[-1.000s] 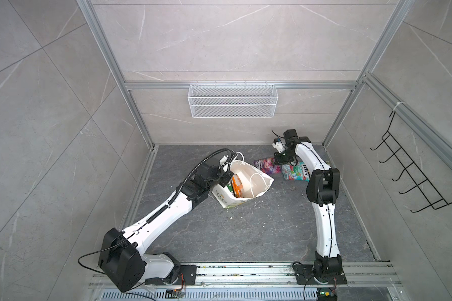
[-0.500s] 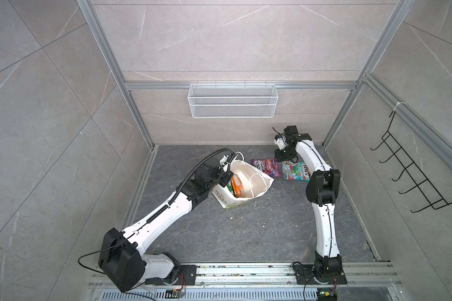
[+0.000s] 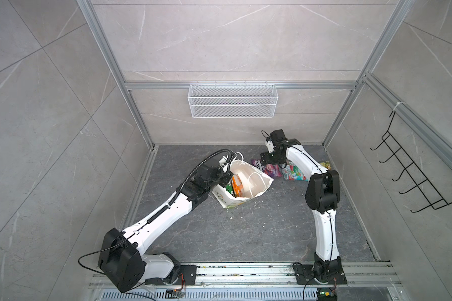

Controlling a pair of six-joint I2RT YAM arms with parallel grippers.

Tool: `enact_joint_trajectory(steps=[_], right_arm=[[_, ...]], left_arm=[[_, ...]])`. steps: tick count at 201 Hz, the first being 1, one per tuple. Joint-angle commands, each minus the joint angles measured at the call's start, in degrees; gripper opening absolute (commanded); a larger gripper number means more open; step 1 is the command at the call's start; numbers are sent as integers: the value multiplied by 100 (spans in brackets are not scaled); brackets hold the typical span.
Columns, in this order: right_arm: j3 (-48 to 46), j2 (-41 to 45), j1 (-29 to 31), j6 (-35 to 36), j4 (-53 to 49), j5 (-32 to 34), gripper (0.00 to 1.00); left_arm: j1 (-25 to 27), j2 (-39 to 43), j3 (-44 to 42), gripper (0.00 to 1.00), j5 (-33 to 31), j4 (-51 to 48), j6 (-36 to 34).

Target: Take the snacks out of the paper bag

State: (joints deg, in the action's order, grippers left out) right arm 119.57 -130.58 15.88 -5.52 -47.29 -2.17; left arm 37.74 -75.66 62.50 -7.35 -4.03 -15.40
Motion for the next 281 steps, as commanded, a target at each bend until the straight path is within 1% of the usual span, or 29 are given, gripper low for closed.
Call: enact_joint_trajectory(steps=[1,16,30,67,98,150,191,215,232,250,281], right_arm=[[506,-473,79,-296,-129,469,81],[775,-678,131,-381,-297,782,81],[889,-808,139,-471,-319,869,80],[1360,-1357,168,-882,-748,874,68],[1357,-1479,181,-1102,-791,1042,63],[1206,-1429,192,-1397,-880,1342,60],[796,-1155,188,-1513,-733,1393,60],[599,-1016,191,-1570,-686,1577,60],[585,-1004,172,-1629,-733,1671,60],[603,-966,166,-1654,-725,1555,60],[663,-871,164,-1768,-758,1603,61]], left_arm=[[25,110,148,0,72,475,63],[23,69,246,0,115,403,11],[23,46,246,0,81,454,-44],[21,71,184,0,96,505,10],[24,141,145,0,32,377,-26],[23,172,87,0,-10,436,-64],[23,187,53,0,3,437,-53],[23,214,19,0,-2,438,-51],[23,243,17,0,-11,444,-51],[23,239,34,0,10,439,-51],[24,230,59,0,26,432,-42]])
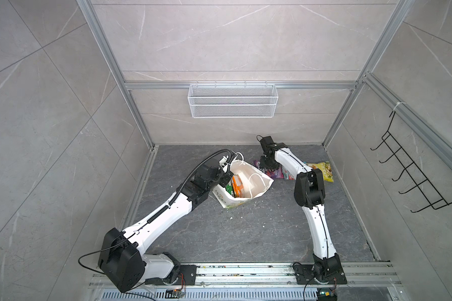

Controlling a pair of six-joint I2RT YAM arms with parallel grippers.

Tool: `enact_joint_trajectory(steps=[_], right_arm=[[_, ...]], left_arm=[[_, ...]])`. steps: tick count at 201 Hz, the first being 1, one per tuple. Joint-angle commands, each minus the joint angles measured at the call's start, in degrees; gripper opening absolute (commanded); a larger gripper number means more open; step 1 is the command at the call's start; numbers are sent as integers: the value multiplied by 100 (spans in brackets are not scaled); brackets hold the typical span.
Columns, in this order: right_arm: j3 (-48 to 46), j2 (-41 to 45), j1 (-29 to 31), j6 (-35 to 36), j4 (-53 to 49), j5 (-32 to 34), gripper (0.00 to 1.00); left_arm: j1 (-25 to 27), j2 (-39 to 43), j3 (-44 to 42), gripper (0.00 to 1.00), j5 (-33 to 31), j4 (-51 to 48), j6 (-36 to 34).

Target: Take the snacks out of the paper bag

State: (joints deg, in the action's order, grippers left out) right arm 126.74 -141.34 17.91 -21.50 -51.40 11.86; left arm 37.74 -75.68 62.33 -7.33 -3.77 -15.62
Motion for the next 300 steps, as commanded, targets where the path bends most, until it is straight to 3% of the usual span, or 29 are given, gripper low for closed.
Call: enact_joint_trajectory(steps=[1,30,89,110,134,150,162,178,231,300], right_arm=[[-49,204,-36,-171,-350,201,61],[451,405,-8,-153,-567,-142,63],[750,1806,163,74,-435,-972,64],[-992,3135,384,240,817,-1093,58],[-3672,4979,400,-33,2729,-1357,31],[-4806,5793,447,-138,3128,-1419,22],[-5573,6198,496,-240,3361,-1669,9],[-6562,6542,581,-488,3660,-1971,3],[-8653,6556,1555,-1316,5165,-1894,0],[-7736,4626,2385,-1588,6291,-1593,0]], left_arm=[[28,231,77,0,23,405,-20],[23,221,111,0,24,352,-3],[19,243,86,0,-110,534,59],[22,223,173,0,-231,433,10],[14,221,197,0,-165,369,1],[18,194,210,0,-118,325,-44],[14,185,202,0,-139,323,-89],[19,189,188,0,-163,377,-149],[14,116,219,0,-202,518,-214],[14,-6,246,0,-138,480,-212]])
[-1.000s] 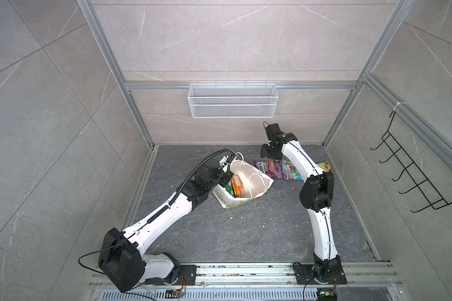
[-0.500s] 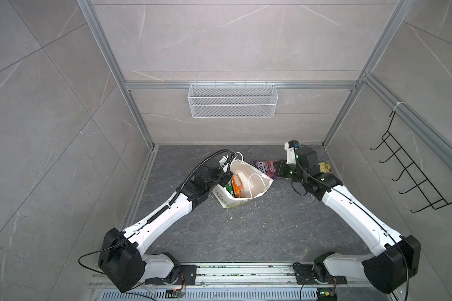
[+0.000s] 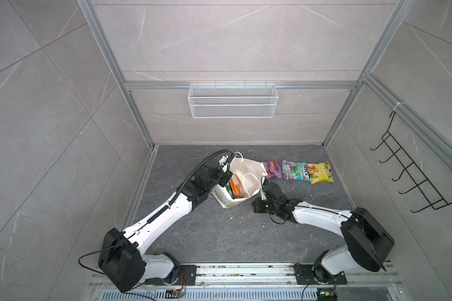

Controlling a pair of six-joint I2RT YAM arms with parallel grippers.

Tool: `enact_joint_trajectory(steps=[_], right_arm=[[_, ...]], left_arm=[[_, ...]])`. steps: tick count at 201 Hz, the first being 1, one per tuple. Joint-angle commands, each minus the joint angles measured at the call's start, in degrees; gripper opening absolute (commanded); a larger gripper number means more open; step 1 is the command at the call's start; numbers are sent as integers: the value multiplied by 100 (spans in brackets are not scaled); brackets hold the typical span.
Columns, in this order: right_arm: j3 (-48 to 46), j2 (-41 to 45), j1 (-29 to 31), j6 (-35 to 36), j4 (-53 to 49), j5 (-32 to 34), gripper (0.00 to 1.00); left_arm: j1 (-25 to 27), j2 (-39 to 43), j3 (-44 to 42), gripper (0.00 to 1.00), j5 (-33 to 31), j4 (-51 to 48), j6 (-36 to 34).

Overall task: Take the snacks out of the paper bag
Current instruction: 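Raise the right gripper and move it back toward the bag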

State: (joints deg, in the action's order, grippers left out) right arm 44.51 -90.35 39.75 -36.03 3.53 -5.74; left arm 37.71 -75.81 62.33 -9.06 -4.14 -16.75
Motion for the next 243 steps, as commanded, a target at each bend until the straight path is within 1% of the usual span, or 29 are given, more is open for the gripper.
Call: enact_joint_trajectory(steps=[1,29,69,104,126,135,148,163,180,187,212,229,243], right_arm=[[501,-496,210,-133,825,168,0],[971,-1116,321,-106,1299,164,0],[1553,-1873,419,-84,1879,258,0],[2193,-2712,420,-94,2385,349,0],[2440,-2804,433,-115,2379,297,0],[2346,-2671,463,-59,2380,325,0],[2021,-2345,551,224,2418,407,10],[1434,-1836,644,634,2425,603,14],[562,-1037,764,1011,2525,1010,18],[60,-687,825,1254,2682,1162,19],[-1288,792,1135,2005,2910,1921,23],[-1634,1704,1145,2160,2485,2372,24],[-1378,2269,1135,2372,1586,2790,21]], left_arm=[[17,2,246,0,35,527,-99],[-6,-86,235,0,-79,581,-217],[-98,-50,501,0,-165,393,-598],[-172,-48,979,0,29,38,-886],[-176,-64,882,0,97,130,-930],[-169,-87,757,0,106,180,-899],[-177,-108,501,0,87,292,-837],[-173,-96,214,0,81,403,-706],[-169,-68,97,0,125,308,-592],[-170,-53,80,0,129,256,-538],[-160,11,70,0,294,119,-426],[-159,35,70,0,419,45,-405],[-152,52,52,0,524,5,-367]])
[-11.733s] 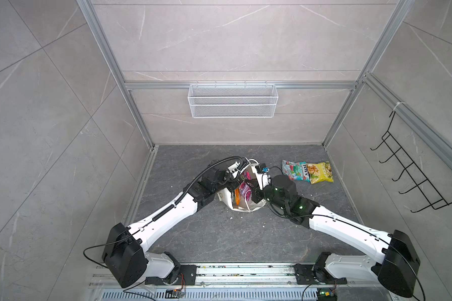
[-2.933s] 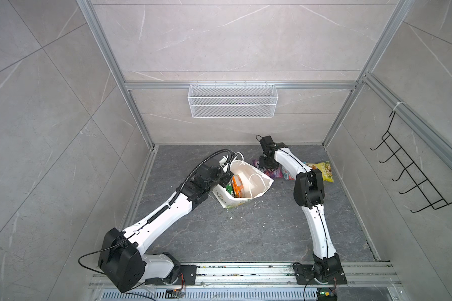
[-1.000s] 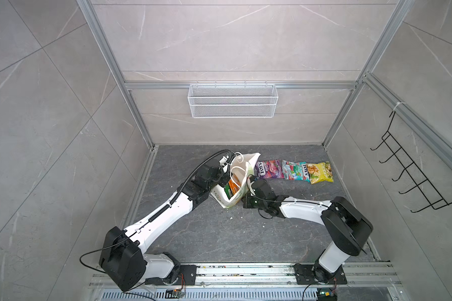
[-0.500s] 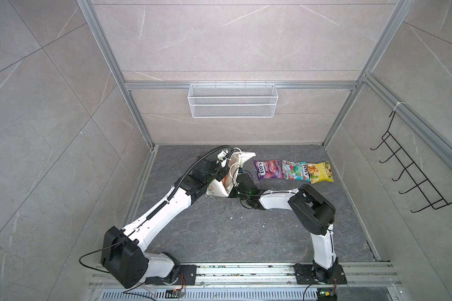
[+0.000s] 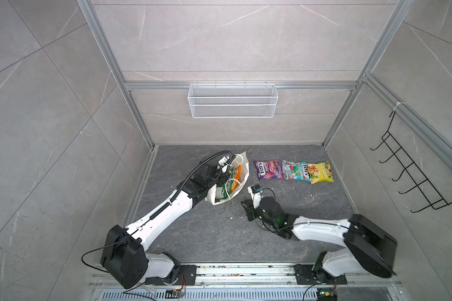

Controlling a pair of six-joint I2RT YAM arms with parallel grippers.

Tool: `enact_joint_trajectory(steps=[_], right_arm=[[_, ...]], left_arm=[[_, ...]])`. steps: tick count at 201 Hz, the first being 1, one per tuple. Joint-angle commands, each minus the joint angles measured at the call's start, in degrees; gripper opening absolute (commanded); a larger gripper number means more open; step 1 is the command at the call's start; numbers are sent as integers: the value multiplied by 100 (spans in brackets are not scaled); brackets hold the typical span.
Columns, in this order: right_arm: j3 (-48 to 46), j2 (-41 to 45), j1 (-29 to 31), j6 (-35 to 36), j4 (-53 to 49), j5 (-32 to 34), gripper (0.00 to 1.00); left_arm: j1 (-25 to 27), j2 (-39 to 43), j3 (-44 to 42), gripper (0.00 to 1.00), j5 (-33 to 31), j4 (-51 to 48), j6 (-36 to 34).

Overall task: Take the snacks out of the paper bag
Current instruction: 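Raise the right gripper and move it back toward the bag, then lower the right gripper into the bag toward the green Fox's packet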

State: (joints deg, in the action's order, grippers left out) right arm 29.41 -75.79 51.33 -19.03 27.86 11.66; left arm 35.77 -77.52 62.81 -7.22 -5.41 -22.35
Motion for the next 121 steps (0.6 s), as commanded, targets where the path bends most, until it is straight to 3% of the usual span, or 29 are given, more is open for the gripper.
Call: enact_joint_trajectory(steps=[1,34,56,76,97,121], right_arm=[[160,843,-25,703,-915,1062,21],[1143,1571,-156,1109,-2231,1088,16],[1975,1614,-648,899,-2786,-313,15],[3076,971,-1123,558,-3590,-1911,14],[4027,178,-1154,472,-4216,-2393,14],[4194,-320,-1152,391,-4003,-2693,13]], left_arm=[[43,221,4,0,351,130,199],[46,304,-122,0,633,49,378],[46,332,-231,0,813,44,422],[52,378,-255,0,814,39,459],[47,471,-282,0,827,118,480],[51,571,-276,0,830,212,475]])
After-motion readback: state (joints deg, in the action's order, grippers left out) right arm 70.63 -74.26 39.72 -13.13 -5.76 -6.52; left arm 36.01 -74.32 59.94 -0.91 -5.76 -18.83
